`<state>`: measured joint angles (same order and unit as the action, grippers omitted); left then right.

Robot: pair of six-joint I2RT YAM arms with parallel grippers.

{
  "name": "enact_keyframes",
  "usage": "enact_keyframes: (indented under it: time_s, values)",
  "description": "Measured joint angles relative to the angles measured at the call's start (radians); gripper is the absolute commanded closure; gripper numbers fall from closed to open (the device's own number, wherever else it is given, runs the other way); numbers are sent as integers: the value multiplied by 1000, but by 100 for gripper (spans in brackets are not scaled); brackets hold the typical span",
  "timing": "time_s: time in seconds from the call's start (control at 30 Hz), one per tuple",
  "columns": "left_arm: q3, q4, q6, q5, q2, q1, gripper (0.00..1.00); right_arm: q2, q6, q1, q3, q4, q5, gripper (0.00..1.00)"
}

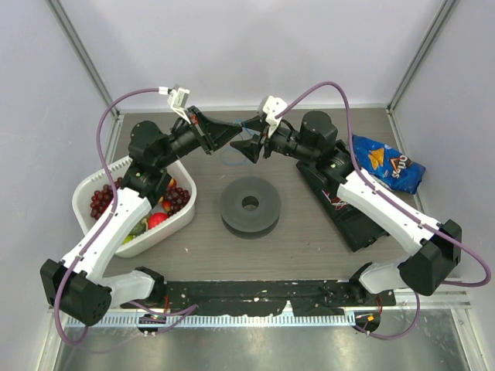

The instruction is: Wrap the cables

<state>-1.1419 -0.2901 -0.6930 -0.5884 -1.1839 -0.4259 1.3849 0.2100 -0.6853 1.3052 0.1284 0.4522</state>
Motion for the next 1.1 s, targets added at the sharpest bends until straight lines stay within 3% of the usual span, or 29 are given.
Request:
enact_keyframes:
  time_s: [0.17,0.43,0.5,0.63,1.1]
  values:
    - [0,1,23,2,0,-4,100,0,-3,0,11,14,13,57]
    - [0,7,43,39,0,-4,100,0,-4,0,11,17,12,64]
    - [0,11,43,47,0,-4,100,-1,-3,0,11,17,10,65]
    - [0,16,44,60,0,-4,100,-4,-3,0,11,17,2,56]
    - [-4,48,12,142,-1,-6,100,-6,-5,0,11,34,-37,58]
